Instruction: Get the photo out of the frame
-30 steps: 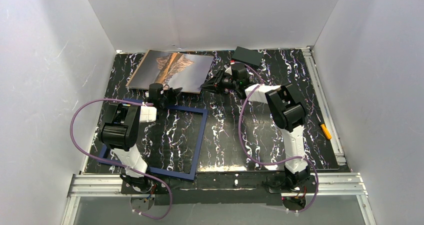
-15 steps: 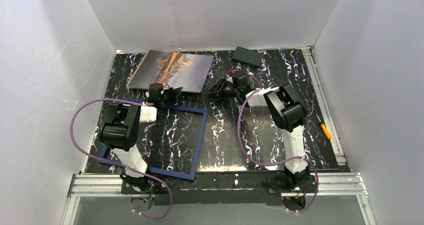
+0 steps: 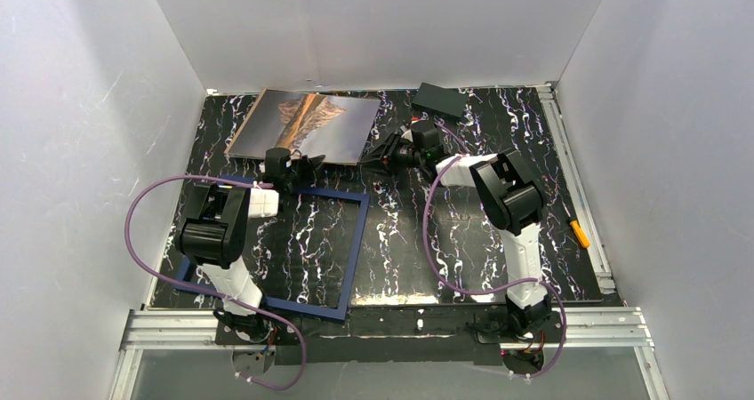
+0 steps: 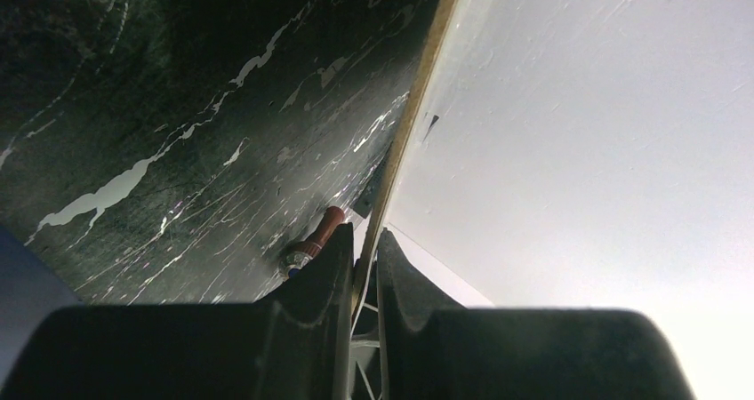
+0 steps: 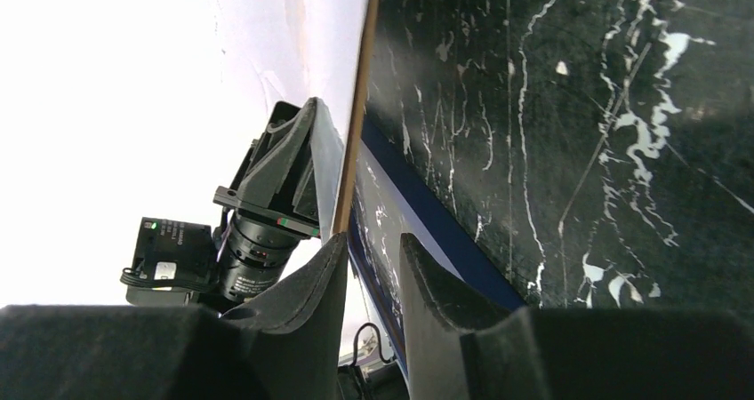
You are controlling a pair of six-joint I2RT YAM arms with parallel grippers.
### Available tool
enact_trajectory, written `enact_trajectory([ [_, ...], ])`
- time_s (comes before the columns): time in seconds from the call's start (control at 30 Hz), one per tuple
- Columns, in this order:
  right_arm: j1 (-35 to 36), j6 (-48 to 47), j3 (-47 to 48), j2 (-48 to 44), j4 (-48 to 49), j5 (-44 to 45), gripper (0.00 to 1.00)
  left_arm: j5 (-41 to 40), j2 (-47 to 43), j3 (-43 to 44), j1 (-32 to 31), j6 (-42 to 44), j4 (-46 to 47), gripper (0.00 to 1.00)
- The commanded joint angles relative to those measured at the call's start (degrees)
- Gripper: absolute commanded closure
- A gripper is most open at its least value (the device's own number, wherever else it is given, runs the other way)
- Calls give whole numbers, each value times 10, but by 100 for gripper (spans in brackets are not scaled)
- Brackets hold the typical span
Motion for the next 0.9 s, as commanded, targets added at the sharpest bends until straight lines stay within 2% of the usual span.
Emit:
enact_trajectory([
  [0.0, 4, -2, 25, -24, 18, -4, 65, 29, -4, 3, -4, -13, -34, 100],
  [0.4, 3, -11, 11, -49, 6, 7, 63, 31, -2, -1, -5, -14, -30, 100],
  [0.57, 4, 6, 32, -27, 18, -3, 63, 34, -2, 3, -5, -16, -30, 100],
  [0.87, 7, 30, 53, -5, 38, -7, 74, 36, -1, 0, -5, -14, -29, 100],
])
